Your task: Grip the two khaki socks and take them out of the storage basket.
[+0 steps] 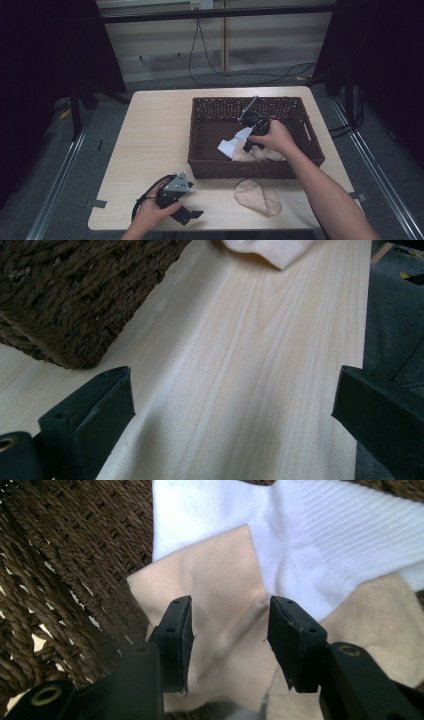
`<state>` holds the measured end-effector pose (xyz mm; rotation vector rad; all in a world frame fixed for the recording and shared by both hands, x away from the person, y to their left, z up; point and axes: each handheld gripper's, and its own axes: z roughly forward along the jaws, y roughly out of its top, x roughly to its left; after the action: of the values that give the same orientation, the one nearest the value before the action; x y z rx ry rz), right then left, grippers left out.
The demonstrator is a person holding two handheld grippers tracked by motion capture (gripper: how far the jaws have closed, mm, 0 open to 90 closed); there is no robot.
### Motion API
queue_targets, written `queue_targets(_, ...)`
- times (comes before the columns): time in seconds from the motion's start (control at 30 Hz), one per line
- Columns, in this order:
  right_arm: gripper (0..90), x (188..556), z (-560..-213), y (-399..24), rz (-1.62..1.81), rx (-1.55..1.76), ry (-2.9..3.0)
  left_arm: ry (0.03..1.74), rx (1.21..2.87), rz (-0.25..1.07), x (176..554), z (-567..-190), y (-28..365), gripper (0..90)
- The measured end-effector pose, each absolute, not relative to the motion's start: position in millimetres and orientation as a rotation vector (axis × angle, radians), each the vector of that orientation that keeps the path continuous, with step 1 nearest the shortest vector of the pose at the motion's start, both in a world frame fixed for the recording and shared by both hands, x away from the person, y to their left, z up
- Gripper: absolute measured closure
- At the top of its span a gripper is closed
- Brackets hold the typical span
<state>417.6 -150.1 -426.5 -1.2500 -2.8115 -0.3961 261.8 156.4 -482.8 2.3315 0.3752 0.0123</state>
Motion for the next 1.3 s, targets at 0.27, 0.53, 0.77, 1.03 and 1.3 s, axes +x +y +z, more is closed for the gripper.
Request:
queue_targets(0.27, 61.8, 420, -437, -146, -0.387, -1.245, -2.795, 0.374, 2.326, 0.016, 262, -483, 157, 2.6)
queue_targets(0.53, 80.1, 415, -436, -143, -0.376, -1.165, -2.773, 0.378, 2.327, 0.014, 261, -482, 158, 2.6)
queue_targets(0.77, 80.3, 410, -413, -151, -0.399, -1.156, -2.780, 0.378, 2.323, 0.021, 262, -481, 158, 2.6)
queue_targets(1.03, 80.4, 405, -374, -165, -0.411, -1.160, -2.815, 0.375, 2.307, 0.026, 261, -481, 157, 2.6)
queue_targets(1.3, 80.3, 400, -346, -171, -0.409, -1.146, -2.837, 0.368, 2.319, 0.026, 261, -480, 157, 2.6)
